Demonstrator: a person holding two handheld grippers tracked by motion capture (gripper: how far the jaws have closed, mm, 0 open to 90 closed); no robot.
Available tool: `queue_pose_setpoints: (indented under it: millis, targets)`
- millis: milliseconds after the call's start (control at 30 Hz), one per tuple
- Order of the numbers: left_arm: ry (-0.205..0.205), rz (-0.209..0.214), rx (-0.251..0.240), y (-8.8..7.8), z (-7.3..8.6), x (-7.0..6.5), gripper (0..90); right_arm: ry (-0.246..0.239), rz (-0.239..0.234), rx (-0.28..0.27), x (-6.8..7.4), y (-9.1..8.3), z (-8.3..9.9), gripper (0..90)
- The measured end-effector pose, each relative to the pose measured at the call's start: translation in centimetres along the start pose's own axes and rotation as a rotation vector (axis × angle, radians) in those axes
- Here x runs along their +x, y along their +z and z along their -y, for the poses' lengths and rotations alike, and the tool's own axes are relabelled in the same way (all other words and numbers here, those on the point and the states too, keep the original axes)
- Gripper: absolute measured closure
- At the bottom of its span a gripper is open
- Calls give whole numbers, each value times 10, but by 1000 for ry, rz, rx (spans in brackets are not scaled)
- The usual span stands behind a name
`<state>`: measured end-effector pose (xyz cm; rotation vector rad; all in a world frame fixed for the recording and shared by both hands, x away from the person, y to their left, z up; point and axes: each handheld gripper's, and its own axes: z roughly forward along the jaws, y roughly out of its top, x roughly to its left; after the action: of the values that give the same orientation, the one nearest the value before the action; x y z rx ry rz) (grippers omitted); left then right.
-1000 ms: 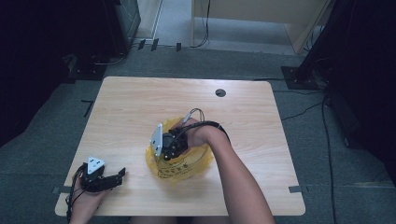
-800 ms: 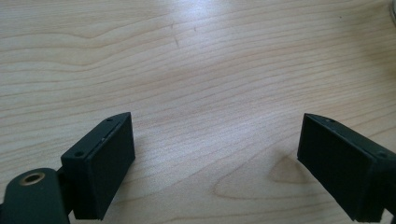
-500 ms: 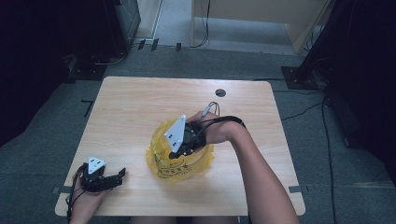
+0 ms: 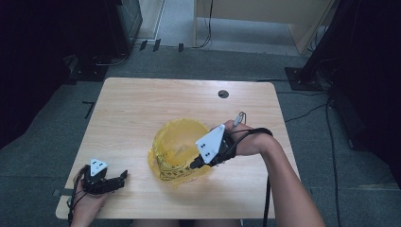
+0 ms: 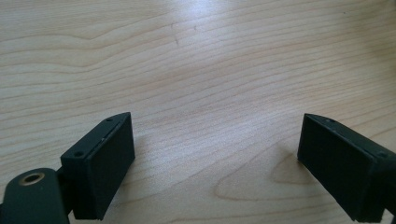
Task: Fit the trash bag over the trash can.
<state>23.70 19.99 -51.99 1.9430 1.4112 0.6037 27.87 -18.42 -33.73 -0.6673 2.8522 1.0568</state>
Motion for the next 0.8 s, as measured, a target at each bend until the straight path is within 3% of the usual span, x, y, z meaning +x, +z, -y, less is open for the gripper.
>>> queue_pose_setpoints:
  millis: [467, 767, 800]
  targets:
    - [10, -8, 4, 0, 0, -1, 103, 73, 30, -65, 33, 4, 54, 900]
    - [10, -8, 5, 0, 0, -1, 104, 181, 133, -124, 52, 19, 91, 895]
    - [10, -8, 4, 0, 0, -1, 104, 195, 146, -141, 56, 20, 96, 808]
